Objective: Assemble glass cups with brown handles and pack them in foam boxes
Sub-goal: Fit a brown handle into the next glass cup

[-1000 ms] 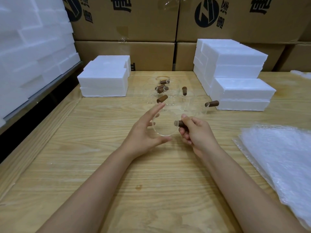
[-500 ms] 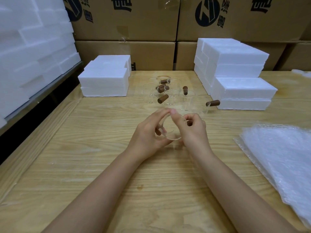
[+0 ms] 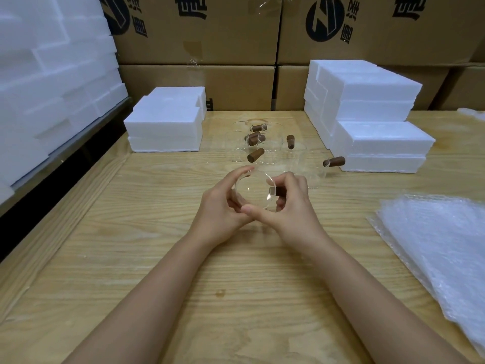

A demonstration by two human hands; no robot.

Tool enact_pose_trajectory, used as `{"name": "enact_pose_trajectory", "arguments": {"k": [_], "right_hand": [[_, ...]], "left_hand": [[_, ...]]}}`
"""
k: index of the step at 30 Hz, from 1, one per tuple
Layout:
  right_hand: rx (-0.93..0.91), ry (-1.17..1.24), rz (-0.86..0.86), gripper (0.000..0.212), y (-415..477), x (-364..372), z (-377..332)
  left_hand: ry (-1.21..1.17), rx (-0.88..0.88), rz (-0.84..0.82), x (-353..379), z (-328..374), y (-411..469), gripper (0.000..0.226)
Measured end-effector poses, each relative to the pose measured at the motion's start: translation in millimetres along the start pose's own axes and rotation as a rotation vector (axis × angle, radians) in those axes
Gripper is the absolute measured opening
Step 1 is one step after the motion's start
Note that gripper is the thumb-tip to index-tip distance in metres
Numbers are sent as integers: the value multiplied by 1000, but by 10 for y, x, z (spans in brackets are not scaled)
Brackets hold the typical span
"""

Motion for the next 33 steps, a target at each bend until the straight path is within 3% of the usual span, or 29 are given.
{"name": "enact_pose_trajectory", "arguments": {"k": [6, 11, 16, 24, 29, 33], "right_hand": [[26, 169, -64, 32, 72, -72, 56], [68, 223, 19, 6, 85, -87, 71], [94, 199, 222, 23, 76, -109, 79], [-5, 195, 388, 16, -39, -55, -14], [-23, 78, 350, 59, -49, -10, -60], [-119, -1, 298, 70, -40, 11, -86]], "left_hand": [[-27, -22, 4, -9, -53, 5, 73], [-17, 41, 11, 11, -36, 7, 78], [29, 136, 14, 103, 62, -21, 80], [77, 200, 32, 154, 127, -40, 80], [79, 203, 64, 143, 142, -44, 78], [85, 214, 75, 121, 153, -52, 75]]}}
Point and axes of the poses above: each hand's wrist, its own y-axis towards the middle knuckle, its own x-axis out of the palm, z = x × y, the point moved 6 cm from there along y, towards the middle knuckle, and after that the axes turned 7 degrees about z, right-handed, at the moved point
